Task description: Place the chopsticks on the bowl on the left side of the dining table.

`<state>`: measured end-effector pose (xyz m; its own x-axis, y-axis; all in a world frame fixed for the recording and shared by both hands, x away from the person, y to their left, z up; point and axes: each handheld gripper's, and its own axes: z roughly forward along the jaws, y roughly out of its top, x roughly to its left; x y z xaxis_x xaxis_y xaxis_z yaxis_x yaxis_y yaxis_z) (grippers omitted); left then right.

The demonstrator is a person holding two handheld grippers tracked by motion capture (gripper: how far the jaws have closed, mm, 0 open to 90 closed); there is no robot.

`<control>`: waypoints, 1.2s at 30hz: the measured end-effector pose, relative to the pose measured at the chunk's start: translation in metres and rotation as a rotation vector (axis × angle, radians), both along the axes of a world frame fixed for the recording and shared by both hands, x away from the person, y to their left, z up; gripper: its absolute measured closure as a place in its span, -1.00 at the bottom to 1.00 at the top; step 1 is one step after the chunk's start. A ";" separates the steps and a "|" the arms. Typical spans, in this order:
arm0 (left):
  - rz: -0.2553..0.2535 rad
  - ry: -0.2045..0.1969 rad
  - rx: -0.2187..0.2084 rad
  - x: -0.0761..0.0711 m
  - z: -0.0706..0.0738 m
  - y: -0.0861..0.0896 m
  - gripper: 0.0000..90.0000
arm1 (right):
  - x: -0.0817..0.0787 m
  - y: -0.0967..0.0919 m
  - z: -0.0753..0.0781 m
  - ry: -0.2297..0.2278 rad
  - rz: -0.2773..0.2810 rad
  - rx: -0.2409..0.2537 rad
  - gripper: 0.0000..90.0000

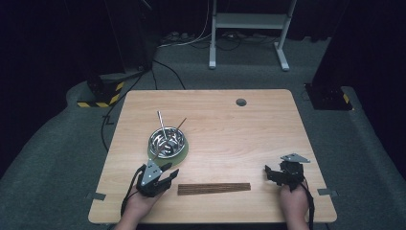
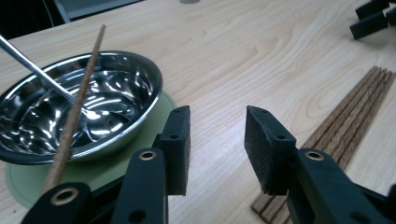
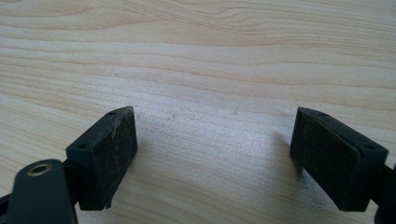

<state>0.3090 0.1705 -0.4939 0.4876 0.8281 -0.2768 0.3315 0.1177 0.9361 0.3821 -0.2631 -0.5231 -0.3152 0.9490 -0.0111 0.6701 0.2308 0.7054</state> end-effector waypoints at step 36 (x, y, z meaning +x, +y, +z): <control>-0.096 0.188 0.031 0.000 -0.037 -0.024 0.34 | 0.000 0.001 -0.001 -0.017 -0.009 -0.001 -0.68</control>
